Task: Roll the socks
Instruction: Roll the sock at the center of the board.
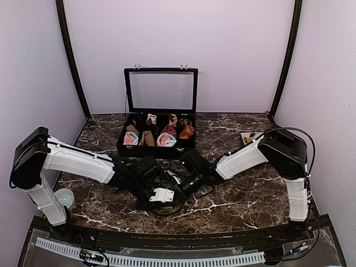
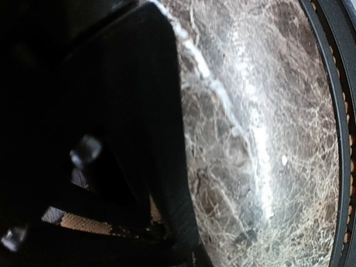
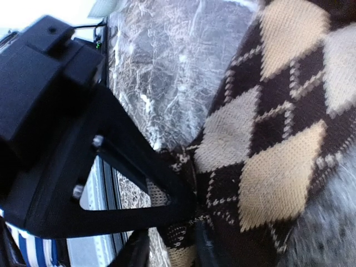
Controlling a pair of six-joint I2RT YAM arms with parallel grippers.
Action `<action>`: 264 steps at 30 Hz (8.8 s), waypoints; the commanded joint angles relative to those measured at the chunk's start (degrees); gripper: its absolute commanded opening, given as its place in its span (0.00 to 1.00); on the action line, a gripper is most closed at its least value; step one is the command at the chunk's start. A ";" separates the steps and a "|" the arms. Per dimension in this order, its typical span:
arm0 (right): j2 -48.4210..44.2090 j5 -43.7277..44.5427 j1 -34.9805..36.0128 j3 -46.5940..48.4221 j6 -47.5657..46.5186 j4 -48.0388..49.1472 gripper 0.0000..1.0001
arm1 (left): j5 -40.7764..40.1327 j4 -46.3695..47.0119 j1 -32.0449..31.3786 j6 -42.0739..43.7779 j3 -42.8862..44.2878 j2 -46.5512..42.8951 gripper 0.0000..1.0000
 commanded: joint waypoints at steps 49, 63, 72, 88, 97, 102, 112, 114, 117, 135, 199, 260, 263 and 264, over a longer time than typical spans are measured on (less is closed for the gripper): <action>-31.92 29.23 7.37 -39.04 -29.95 29.63 0.64 | 29.85 -19.28 10.70 2.15 10.03 16.75 0.04; -15.96 28.66 11.94 -23.60 -41.77 24.54 0.51 | 31.79 -21.12 11.89 3.92 11.15 18.93 0.06; -9.47 30.52 11.93 -20.24 -43.64 22.57 0.26 | 32.51 -20.83 11.89 4.38 11.66 18.29 0.16; -10.34 38.21 11.98 -21.07 -37.43 10.60 0.00 | 30.44 -22.61 18.35 -2.13 12.28 7.81 0.59; -10.89 40.00 11.98 -22.14 -31.29 3.86 0.00 | 27.98 -19.25 23.56 -6.19 12.48 6.35 0.56; -11.87 40.15 12.08 -22.73 -27.45 1.58 0.00 | 24.72 -17.24 23.76 -7.91 15.42 11.94 0.50; -11.40 40.37 12.59 -21.41 -25.18 -3.18 0.00 | 26.15 -15.87 23.02 -7.93 26.06 21.54 0.48; -9.92 40.69 12.62 -21.07 -24.60 -3.63 0.00 | 27.24 -15.88 22.97 -8.42 27.83 22.52 0.48; -7.54 40.41 12.53 -20.08 -23.12 -5.09 0.00 | 28.93 -17.37 23.04 -8.51 29.27 22.14 0.49; 1.24 30.59 7.56 -15.51 -12.55 -15.75 0.00 | 10.07 -5.07 33.17 -14.36 20.51 -3.02 0.95; 0.99 13.43 0.42 -18.35 6.15 3.06 0.05 | 14.40 -9.09 10.13 -2.39 5.24 14.12 0.00; -38.03 38.68 7.63 -48.64 -25.84 40.40 0.66 | 16.60 -20.88 11.92 14.66 23.42 23.50 0.00; -32.57 39.05 9.97 -45.50 -31.20 41.69 0.53 | 18.37 -20.19 13.36 12.33 23.32 23.62 0.00; -30.85 39.60 10.71 -44.36 -33.09 42.27 0.49 | 18.93 -20.06 13.80 11.82 23.20 23.58 0.00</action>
